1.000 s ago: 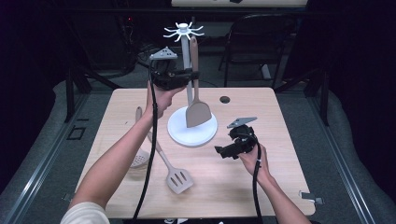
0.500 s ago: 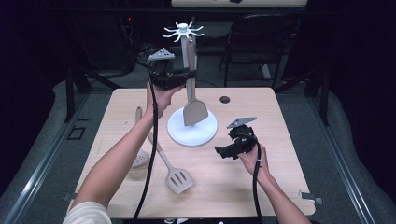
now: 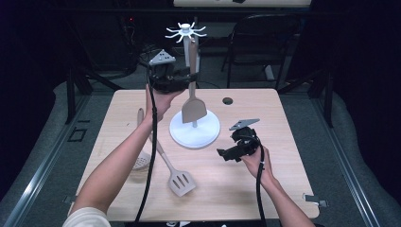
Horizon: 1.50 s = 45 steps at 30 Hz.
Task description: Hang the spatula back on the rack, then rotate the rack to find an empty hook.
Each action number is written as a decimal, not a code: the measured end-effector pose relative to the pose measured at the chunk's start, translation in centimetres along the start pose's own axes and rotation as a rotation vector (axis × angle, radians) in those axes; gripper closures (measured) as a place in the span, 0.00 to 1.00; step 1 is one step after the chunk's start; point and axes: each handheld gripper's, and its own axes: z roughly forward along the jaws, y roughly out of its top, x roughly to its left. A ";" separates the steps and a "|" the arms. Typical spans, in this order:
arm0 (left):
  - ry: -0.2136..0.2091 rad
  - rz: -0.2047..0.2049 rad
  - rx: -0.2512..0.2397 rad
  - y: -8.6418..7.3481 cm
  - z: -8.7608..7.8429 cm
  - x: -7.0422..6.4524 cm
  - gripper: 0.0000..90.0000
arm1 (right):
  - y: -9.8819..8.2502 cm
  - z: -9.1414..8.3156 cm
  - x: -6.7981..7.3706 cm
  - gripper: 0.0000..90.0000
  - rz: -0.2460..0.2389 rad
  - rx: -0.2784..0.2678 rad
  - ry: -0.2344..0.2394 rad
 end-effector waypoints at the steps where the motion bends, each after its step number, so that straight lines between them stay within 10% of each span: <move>1: -0.006 0.001 0.002 -0.1 -0.2 0.0 0.60 | 0.0 0.0 0.0 0.01 0.003 0.000 -0.003; 17: 0.028 -0.011 0.009 -1.3 -3.0 2.3 0.78 | -0.2 0.1 0.0 0.01 -0.001 0.033 -0.013; 45: 0.121 0.090 -0.060 5.0 -5.2 2.7 1.00 | -0.2 0.4 0.2 0.03 -0.028 0.059 -0.015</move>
